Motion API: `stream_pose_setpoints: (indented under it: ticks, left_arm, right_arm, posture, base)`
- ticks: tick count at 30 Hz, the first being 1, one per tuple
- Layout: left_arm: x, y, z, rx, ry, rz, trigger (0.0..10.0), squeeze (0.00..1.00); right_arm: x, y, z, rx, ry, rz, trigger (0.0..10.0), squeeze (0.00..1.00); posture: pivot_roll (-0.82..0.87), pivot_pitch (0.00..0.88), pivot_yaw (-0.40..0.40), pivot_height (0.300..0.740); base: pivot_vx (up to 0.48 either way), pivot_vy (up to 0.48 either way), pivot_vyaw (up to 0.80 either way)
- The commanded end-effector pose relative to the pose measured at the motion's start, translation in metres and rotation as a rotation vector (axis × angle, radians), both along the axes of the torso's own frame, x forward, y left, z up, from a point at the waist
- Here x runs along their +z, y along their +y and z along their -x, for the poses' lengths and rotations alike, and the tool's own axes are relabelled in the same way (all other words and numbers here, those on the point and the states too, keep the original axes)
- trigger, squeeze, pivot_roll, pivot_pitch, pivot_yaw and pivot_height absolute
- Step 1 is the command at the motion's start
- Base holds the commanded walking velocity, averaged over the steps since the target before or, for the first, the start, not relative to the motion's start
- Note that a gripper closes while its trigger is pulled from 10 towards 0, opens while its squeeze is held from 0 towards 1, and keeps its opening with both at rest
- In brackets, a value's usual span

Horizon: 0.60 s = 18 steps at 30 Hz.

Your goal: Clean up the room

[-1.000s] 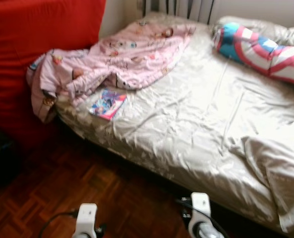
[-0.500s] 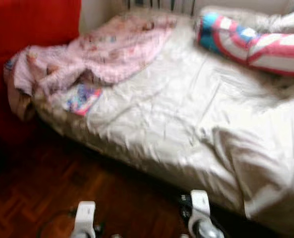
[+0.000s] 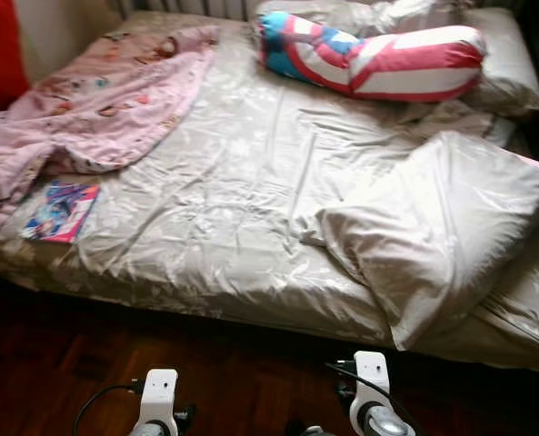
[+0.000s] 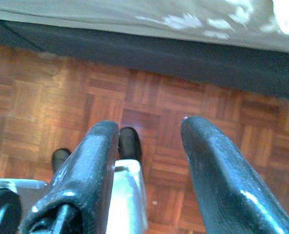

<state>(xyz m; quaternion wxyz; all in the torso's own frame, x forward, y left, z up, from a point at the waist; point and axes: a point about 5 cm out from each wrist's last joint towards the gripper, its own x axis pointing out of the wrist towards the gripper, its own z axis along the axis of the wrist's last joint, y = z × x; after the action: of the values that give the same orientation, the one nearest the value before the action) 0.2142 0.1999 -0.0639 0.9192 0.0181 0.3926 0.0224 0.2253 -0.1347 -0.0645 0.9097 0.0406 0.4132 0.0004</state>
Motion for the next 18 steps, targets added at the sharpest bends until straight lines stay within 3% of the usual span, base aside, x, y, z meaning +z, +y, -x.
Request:
stream_pose_setpoints:
  ticks: [1, 18]
  left_arm:
    - [-0.007, 0.0036, 0.0122, 0.016, 0.051, 0.0, 10.0, 0.0]
    - [-0.0065, 0.0031, 0.0113, 0.02, 0.044, 0.005, 10.0, 0.0]
  right_arm:
    - [-0.0052, 0.0033, 0.0082, -0.001, 0.036, -0.011, 10.0, 0.0]
    - [-0.0051, 0.003, 0.008, -0.002, 0.037, -0.013, 10.0, 0.0]
  posture:
    - [0.06, 0.221, 0.016, 0.74]
    - [0.06, 0.221, 0.016, 0.74]
  base:
    - [0.0, 0.0, -0.73]
    - [0.0, 0.0, -0.73]
